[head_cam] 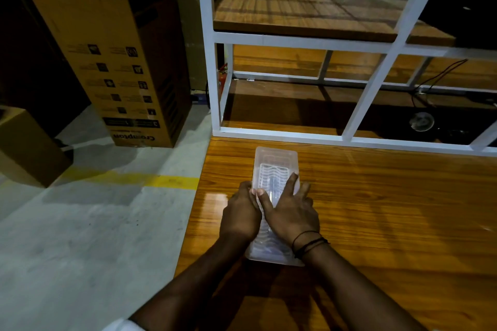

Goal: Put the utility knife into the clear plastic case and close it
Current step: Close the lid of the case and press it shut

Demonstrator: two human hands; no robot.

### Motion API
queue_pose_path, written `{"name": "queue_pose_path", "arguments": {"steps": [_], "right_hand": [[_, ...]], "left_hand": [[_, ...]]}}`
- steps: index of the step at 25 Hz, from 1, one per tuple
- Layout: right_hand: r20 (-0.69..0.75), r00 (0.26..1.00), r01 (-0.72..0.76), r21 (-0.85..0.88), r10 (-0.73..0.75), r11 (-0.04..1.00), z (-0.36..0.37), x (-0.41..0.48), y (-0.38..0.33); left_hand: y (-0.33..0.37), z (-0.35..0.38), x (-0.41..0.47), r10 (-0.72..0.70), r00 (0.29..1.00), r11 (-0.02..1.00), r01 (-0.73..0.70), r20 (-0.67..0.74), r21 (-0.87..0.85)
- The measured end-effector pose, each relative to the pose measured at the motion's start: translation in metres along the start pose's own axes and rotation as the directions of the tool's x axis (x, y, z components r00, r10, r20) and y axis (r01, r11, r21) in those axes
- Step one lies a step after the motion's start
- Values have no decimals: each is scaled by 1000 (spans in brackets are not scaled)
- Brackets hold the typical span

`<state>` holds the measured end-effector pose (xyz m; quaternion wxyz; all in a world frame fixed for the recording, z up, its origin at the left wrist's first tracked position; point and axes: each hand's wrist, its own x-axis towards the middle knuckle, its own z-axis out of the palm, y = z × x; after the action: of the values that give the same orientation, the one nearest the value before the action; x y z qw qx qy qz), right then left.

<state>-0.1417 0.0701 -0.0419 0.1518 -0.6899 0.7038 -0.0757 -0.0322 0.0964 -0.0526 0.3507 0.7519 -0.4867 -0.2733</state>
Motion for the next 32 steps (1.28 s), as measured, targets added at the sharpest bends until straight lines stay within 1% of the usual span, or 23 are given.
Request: {"name": "queue_pose_path", "arguments": {"steps": [1, 2, 4, 5, 6, 7, 8, 9, 10, 12, 13, 14, 15, 16, 17, 20, 22, 24, 26, 28, 29, 30, 32], "right_hand": [[-5, 1000, 0, -17, 0, 1000, -1, 0, 0], [-24, 1000, 11, -43, -13, 999, -3, 4, 1], [-114, 991, 71, -40, -75, 997, -11, 22, 4], [-164, 982, 102, 15, -98, 995, -15, 36, 6], [-198, 976, 112, 115, -87, 987, -20, 52, 8], [-200, 979, 83, 264, -30, 961, -25, 68, 11], [-153, 986, 12, 428, 60, 904, -30, 83, 13], [-88, 986, -68, 548, 138, 833, -33, 96, 14], [-36, 982, -123, 612, 183, 781, -35, 106, 14], [24, 980, -165, 664, 200, 730, -36, 127, 13], [50, 976, -189, 670, 210, 718, -36, 136, 12], [82, 970, -223, 671, 227, 707, -36, 144, 11], [107, 962, -255, 686, 253, 682, -34, 150, 9], [126, 954, -279, 708, 272, 649, -30, 154, 8], [124, 951, -283, 714, 283, 641, -27, 156, 7], [101, 955, -267, 707, 279, 655, -18, 157, 4], [55, 957, -236, 716, 284, 657, -14, 158, 5], [21, 956, -219, 716, 292, 662, -13, 157, 6], [-5, 951, -201, 749, 308, 632, -10, 154, 7], [-71, 939, -153, 790, 336, 594, -10, 151, 6], [-114, 935, -119, 792, 336, 599, -12, 147, 6], [-134, 938, -98, 780, 319, 617, -13, 142, 8], [-128, 964, -58, 758, 235, 650, -16, 125, 14]], "left_hand": [[2, -1, 1, -11, 1000, 999, 10, 27, 46], [4, -2, 2, 12, 998, 993, -20, 67, 120], [8, -10, 10, 89, 982, 951, -133, 166, 280], [11, -14, 17, 107, 975, 929, -168, 197, 329], [16, -17, 27, 124, 972, 920, -188, 200, 343], [18, -17, 38, 153, 973, 920, -204, 174, 333], [21, -15, 49, 178, 975, 926, -211, 133, 314], [24, -12, 62, 191, 978, 938, -207, 84, 276], [27, -9, 74, 171, 984, 961, -177, 45, 211], [35, -4, 96, 28, 999, 999, -27, 23, -24], [38, -3, 104, -59, 998, 987, 62, 29, -147], [40, -2, 113, -126, 991, 965, 130, 31, -229], [42, -1, 121, -169, 985, 949, 170, 28, -267], [43, 1, 128, -194, 980, 940, 195, 31, -278], [42, 5, 135, -212, 977, 937, 214, 36, -275], [40, 14, 143, -287, 955, 907, 296, 72, -300], [38, 18, 145, -317, 945, 890, 327, 85, -317], [37, 23, 145, -297, 952, 903, 305, 73, -302], [35, 26, 138, -255, 967, 928, 249, 13, -278], [34, 28, 132, -195, 980, 944, 176, -43, -278], [36, 25, 129, -179, 982, 950, 157, -59, -271], [38, 20, 124, -183, 981, 951, 160, -65, -263], [36, 6, 105, -180, 982, 956, 161, -56, -247]]}}
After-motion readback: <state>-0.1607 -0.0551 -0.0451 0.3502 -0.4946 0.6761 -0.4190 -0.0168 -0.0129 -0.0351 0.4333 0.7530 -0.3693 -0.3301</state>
